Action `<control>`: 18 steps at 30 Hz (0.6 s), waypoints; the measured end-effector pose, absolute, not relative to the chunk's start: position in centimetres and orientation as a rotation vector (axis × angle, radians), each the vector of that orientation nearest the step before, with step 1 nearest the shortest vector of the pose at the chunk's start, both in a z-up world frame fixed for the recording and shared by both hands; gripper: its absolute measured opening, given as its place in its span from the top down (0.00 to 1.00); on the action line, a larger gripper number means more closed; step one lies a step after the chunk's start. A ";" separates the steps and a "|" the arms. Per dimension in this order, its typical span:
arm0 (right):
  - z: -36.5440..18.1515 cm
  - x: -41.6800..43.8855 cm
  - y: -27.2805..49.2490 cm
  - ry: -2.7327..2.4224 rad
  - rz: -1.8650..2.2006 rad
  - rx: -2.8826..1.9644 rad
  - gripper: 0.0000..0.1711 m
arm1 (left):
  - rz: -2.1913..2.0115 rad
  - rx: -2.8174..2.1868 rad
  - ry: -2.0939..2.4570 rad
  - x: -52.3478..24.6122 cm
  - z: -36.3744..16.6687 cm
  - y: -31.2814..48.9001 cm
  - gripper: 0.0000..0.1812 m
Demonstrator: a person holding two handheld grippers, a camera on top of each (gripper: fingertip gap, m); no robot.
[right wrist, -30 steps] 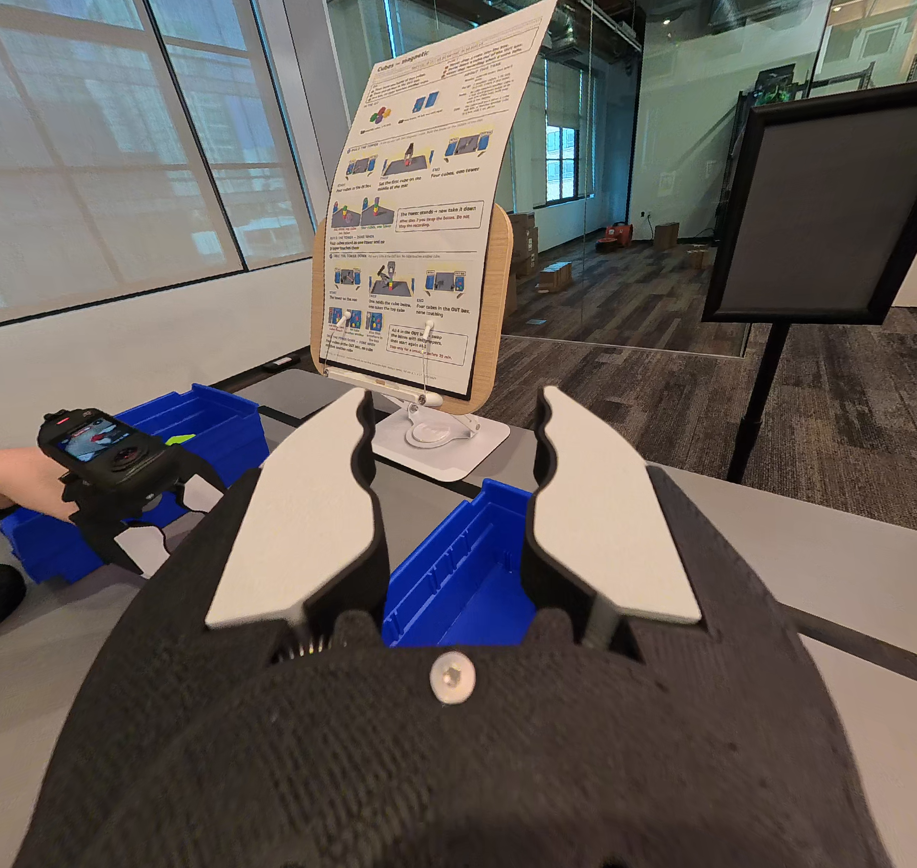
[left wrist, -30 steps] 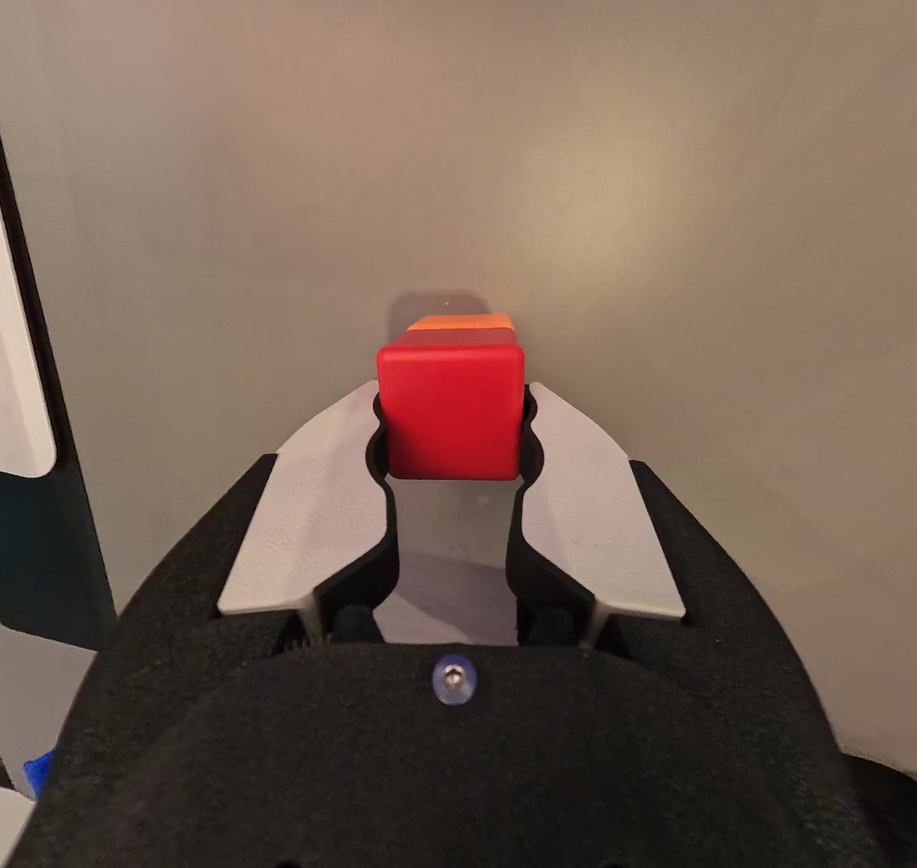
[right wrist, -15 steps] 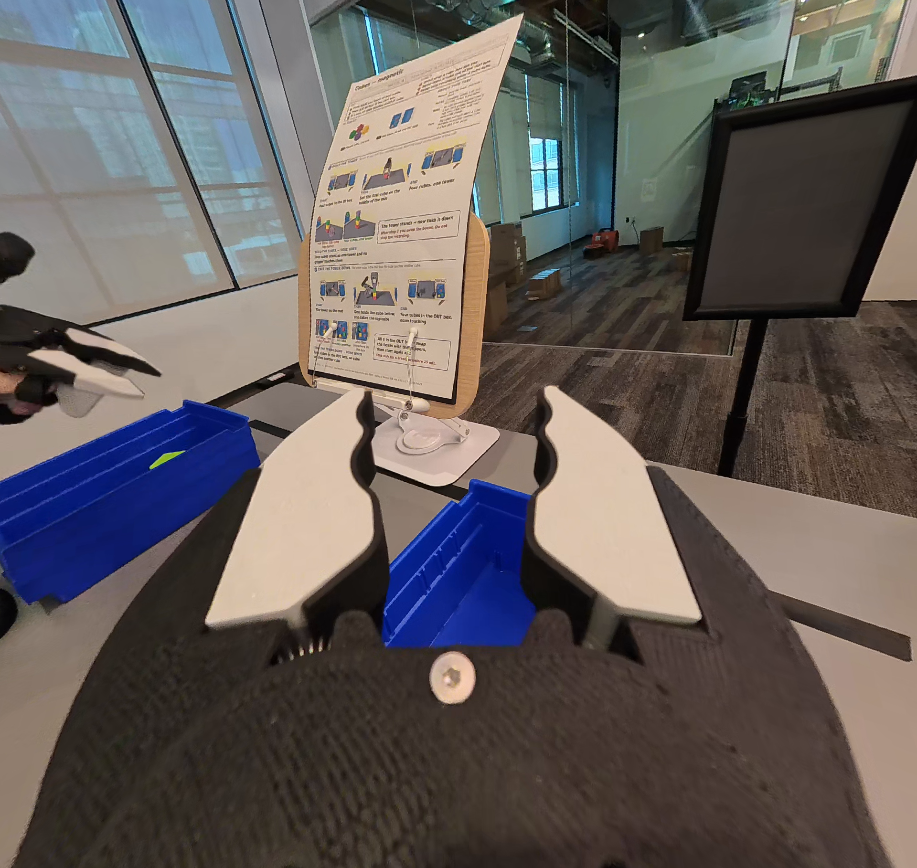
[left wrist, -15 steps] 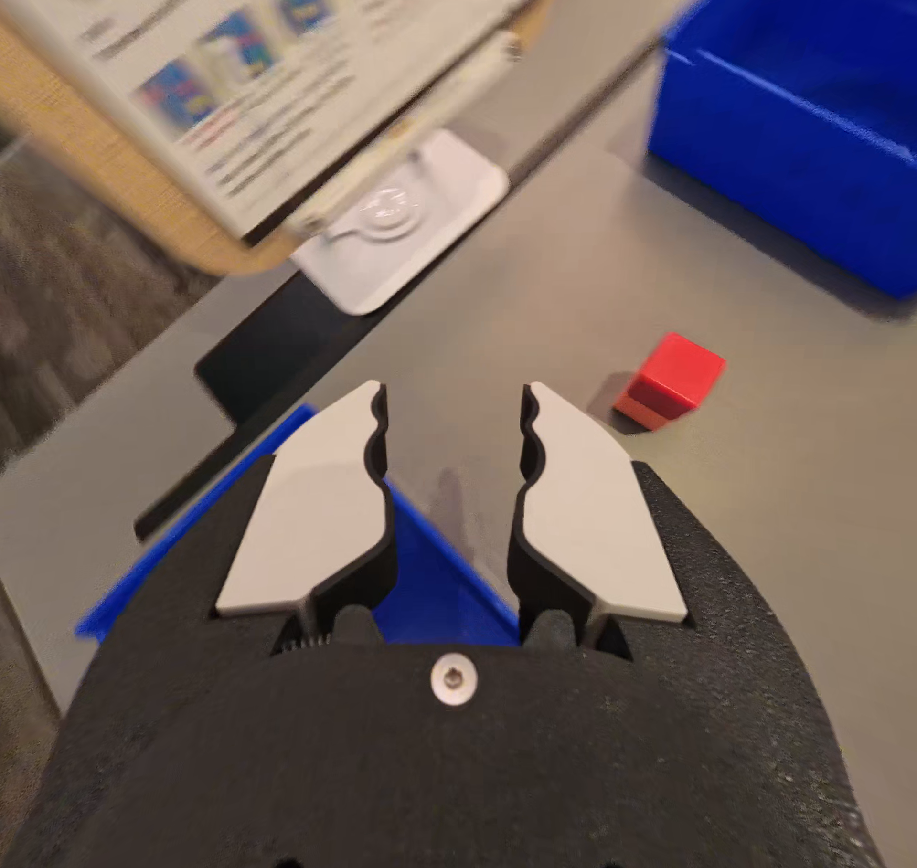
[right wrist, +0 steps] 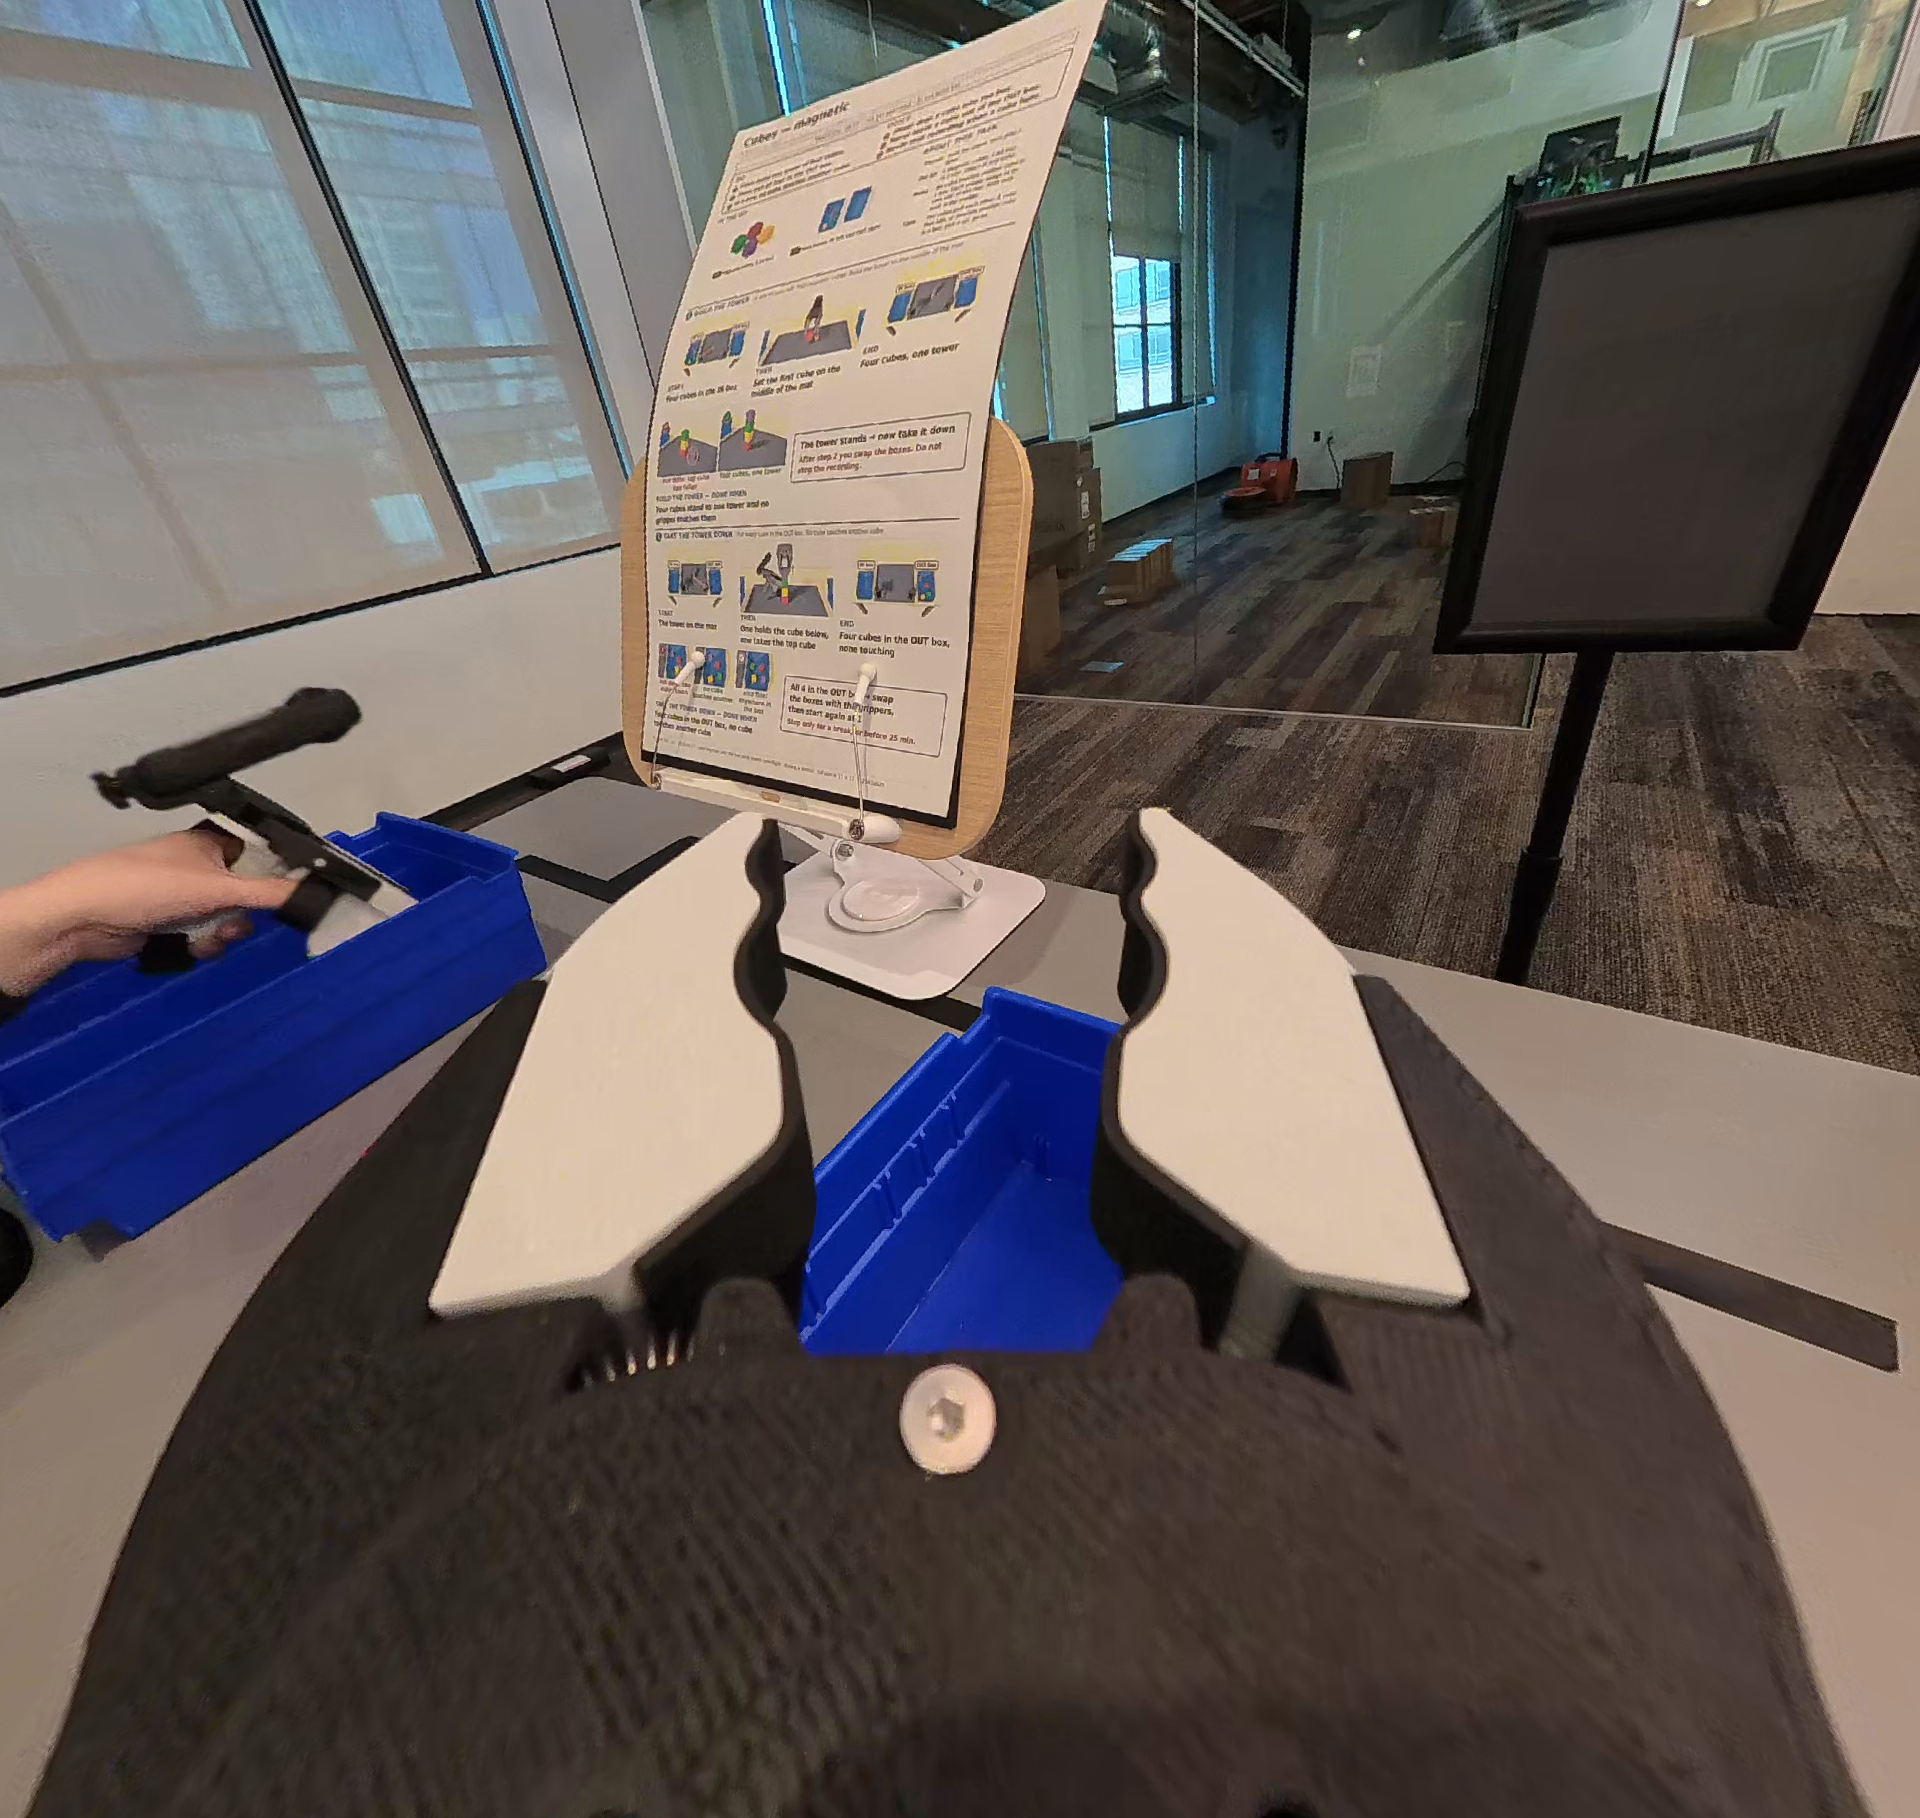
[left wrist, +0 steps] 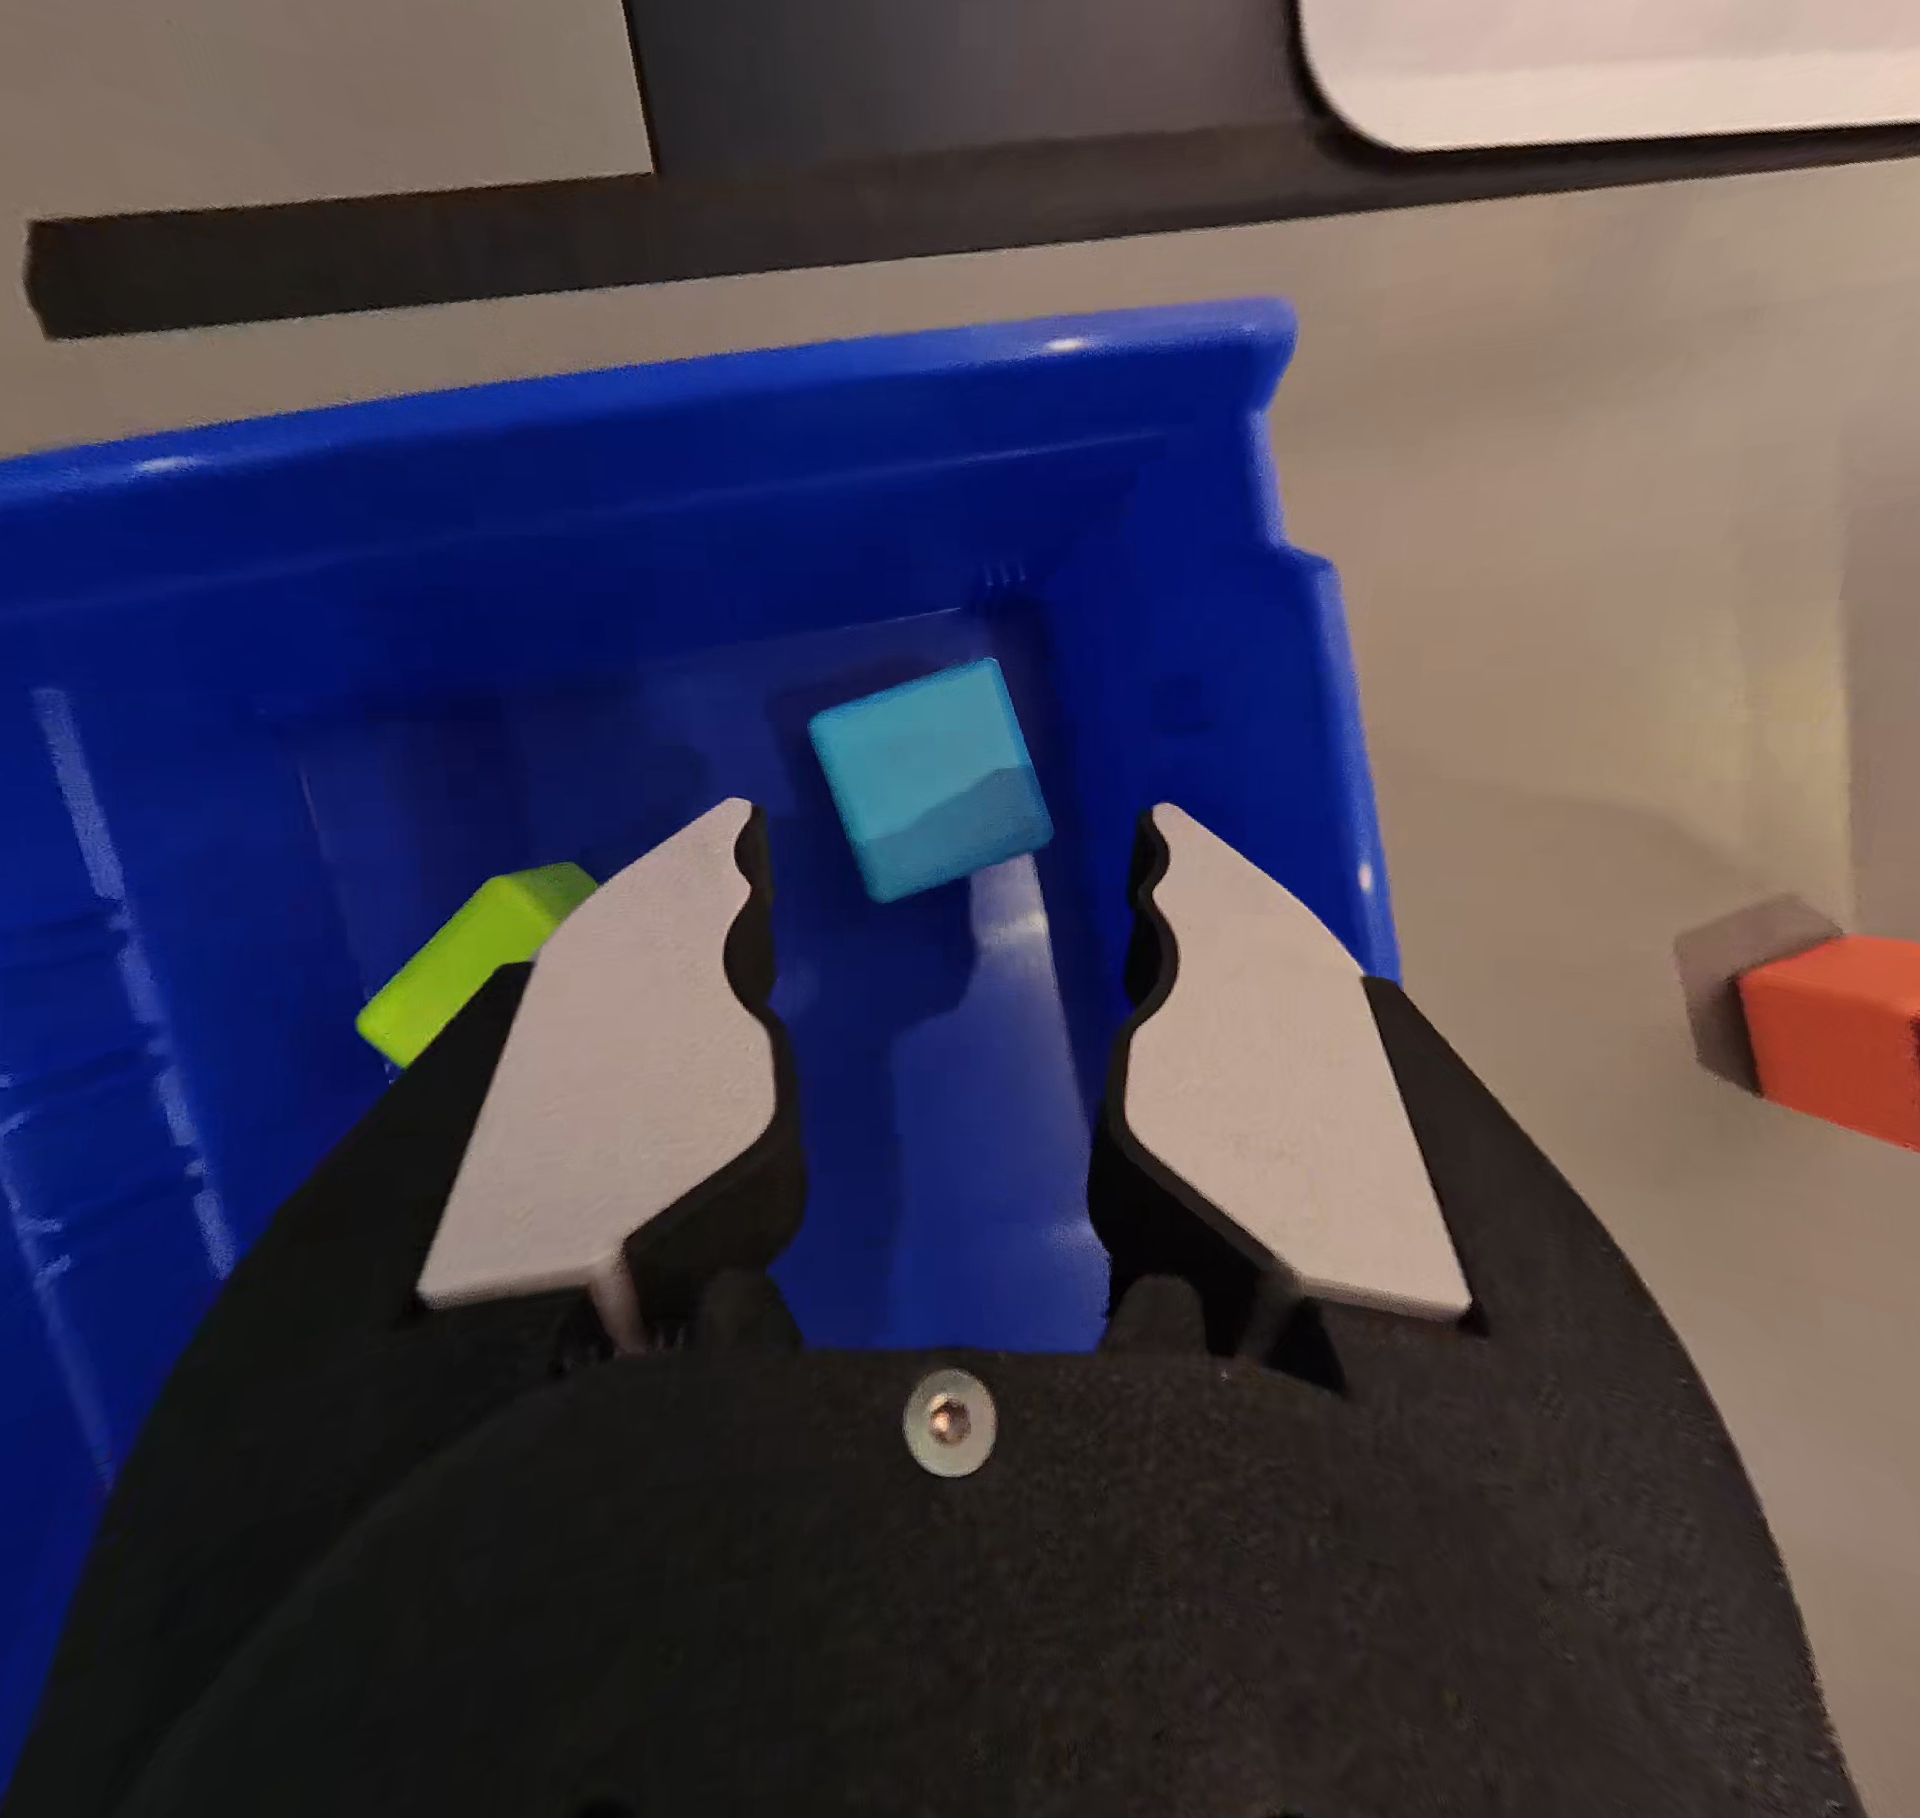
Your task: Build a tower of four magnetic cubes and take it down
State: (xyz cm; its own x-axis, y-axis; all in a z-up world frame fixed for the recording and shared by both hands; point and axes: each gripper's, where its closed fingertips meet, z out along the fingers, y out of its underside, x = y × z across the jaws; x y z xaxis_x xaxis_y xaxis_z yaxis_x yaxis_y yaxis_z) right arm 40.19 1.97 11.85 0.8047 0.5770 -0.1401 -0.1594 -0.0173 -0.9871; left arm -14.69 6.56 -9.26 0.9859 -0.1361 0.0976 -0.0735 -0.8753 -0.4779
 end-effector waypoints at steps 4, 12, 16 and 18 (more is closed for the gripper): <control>12.0 40.7 1.9 -0.336 0.613 -1.472 0.63 | -0.072 -2.690 0.106 -15.1 -10.7 7.5 0.63; 12.2 41.0 1.8 -0.325 0.619 -1.466 0.63 | 0.083 -2.811 0.138 -15.6 -12.5 7.6 0.67; 12.2 40.8 1.8 -0.332 0.618 -1.470 0.63 | 0.083 -2.843 0.155 -15.5 -12.8 7.3 0.70; 12.2 40.8 1.8 -0.336 0.618 -1.473 0.63 | 0.084 -2.864 0.162 -15.6 -13.1 7.2 0.70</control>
